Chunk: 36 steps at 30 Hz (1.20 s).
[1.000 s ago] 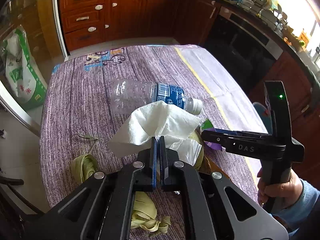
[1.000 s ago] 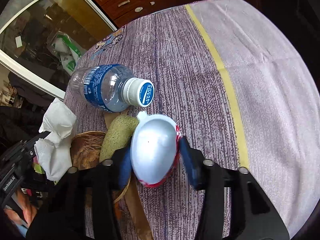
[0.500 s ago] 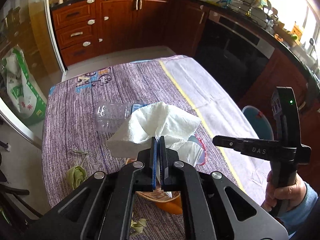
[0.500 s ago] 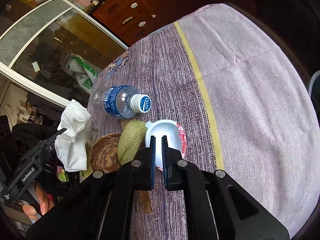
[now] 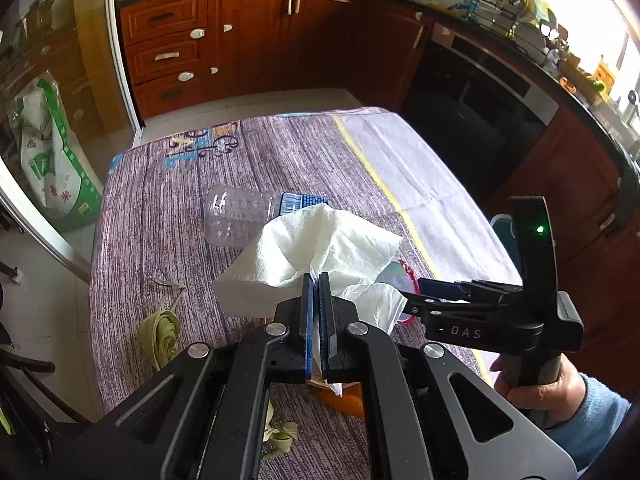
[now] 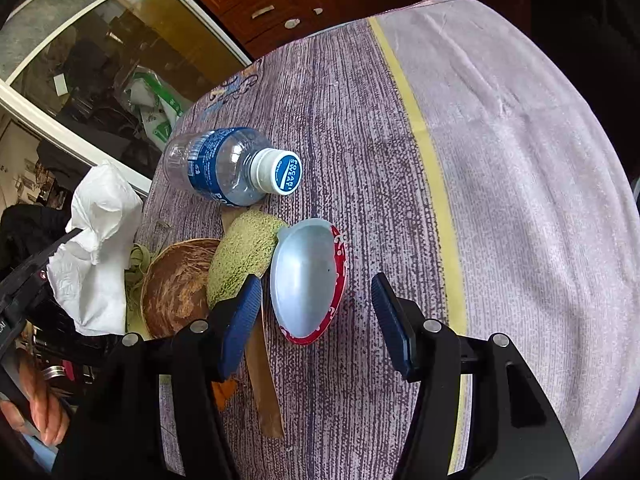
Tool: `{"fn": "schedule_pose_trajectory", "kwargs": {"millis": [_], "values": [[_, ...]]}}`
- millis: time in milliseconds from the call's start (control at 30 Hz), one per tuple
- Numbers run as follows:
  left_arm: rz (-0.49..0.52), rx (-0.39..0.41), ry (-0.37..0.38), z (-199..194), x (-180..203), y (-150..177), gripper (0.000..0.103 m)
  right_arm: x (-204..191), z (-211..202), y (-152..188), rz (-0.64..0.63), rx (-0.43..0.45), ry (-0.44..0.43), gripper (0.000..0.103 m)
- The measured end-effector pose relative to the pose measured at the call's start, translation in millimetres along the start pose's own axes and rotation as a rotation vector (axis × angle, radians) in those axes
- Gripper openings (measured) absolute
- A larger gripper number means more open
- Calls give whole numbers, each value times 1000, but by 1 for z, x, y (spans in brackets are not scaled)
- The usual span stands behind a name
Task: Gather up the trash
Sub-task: 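Grasp the white red-rimmed cup with the right tool, then carry the tissue with the left tool while the right tool carries the cup to the bin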
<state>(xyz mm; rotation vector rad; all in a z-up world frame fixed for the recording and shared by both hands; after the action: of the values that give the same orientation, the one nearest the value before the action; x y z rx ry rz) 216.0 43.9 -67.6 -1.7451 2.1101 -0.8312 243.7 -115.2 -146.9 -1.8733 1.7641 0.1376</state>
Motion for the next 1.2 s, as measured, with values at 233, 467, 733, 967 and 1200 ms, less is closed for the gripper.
{"fn": "schedule_pose_trajectory", "kwargs": {"millis": [233, 467, 733, 967, 1200], "values": [[-20, 0, 16, 0, -8, 3, 3, -9, 16, -4, -74, 3, 101, 55], [-27, -12, 26, 6, -8, 4, 3, -13, 20, -2, -133, 12, 172, 48], [31, 0, 51, 0, 23, -10, 3, 9, -22, -4, 2, 43, 53, 48], [162, -5, 105, 10, 102, -26, 3, 64, -100, -9, 123, 167, 22, 48], [309, -57, 201, 46, 215, -31, 3, 160, -177, -1, 264, 311, 76, 48]]}}
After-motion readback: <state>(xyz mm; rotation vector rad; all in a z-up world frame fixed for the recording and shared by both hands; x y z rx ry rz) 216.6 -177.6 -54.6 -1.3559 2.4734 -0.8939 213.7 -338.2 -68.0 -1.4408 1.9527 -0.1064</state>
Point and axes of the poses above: each gripper's, at about its wrist camera, not at the fingertips, and z roughly the way its jaws point, x to its right, y to its underside, the point moved 8 cm from there along z, roughly the way its jaws point, and after that the axes turned 1 degree about x, right-handed, at the moved point
